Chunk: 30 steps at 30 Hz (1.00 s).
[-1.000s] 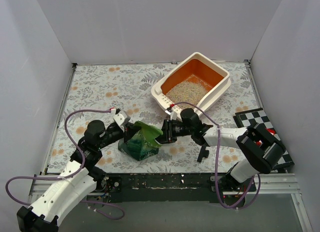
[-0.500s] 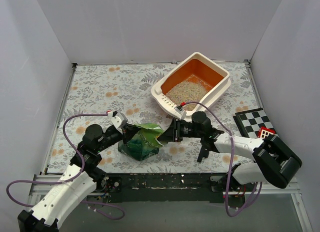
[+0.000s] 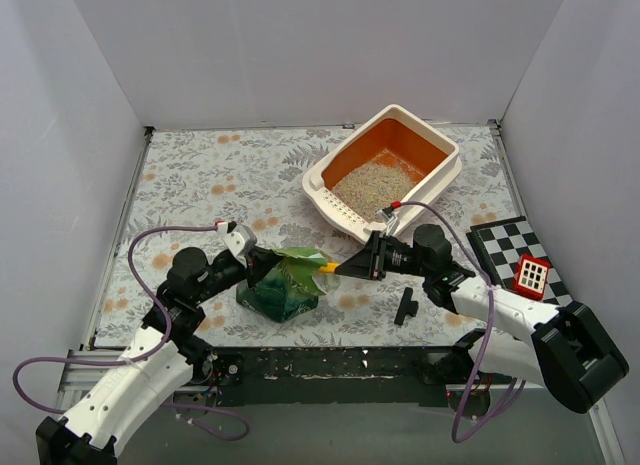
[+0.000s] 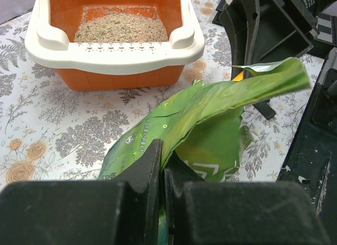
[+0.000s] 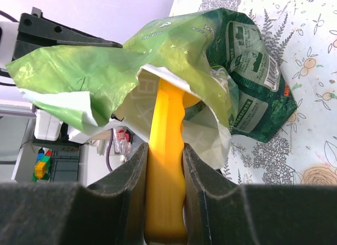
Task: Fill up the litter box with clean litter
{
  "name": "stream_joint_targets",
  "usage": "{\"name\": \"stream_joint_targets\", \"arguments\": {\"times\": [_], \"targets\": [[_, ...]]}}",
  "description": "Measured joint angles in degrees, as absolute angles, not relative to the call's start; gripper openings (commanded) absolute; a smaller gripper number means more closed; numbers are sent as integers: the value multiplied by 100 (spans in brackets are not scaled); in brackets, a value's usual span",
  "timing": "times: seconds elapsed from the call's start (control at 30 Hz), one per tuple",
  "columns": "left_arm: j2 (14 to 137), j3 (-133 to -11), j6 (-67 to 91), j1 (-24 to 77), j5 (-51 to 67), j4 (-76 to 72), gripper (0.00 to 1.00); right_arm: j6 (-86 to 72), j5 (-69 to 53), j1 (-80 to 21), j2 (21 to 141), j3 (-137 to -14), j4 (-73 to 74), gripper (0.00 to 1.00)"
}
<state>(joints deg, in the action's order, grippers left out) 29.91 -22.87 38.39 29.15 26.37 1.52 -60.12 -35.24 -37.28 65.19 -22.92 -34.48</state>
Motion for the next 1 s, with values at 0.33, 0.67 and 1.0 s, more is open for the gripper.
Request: {"name": "stream_joint_targets", "arguments": {"times": [0.33, 0.67, 1.0], "targets": [[3017, -2283, 3835, 2915, 2657, 130, 0, -6187, -3990, -3017, 5878, -1750, -3450, 1], [3061, -2272, 3837, 2915, 2696, 102, 0, -6434, -4353, -2528, 5116, -1140, -3450, 1], [3070, -2261, 3837, 2915, 2724, 86, 0, -6694, -4440, -2268, 4379, -764, -3328, 1]]}}
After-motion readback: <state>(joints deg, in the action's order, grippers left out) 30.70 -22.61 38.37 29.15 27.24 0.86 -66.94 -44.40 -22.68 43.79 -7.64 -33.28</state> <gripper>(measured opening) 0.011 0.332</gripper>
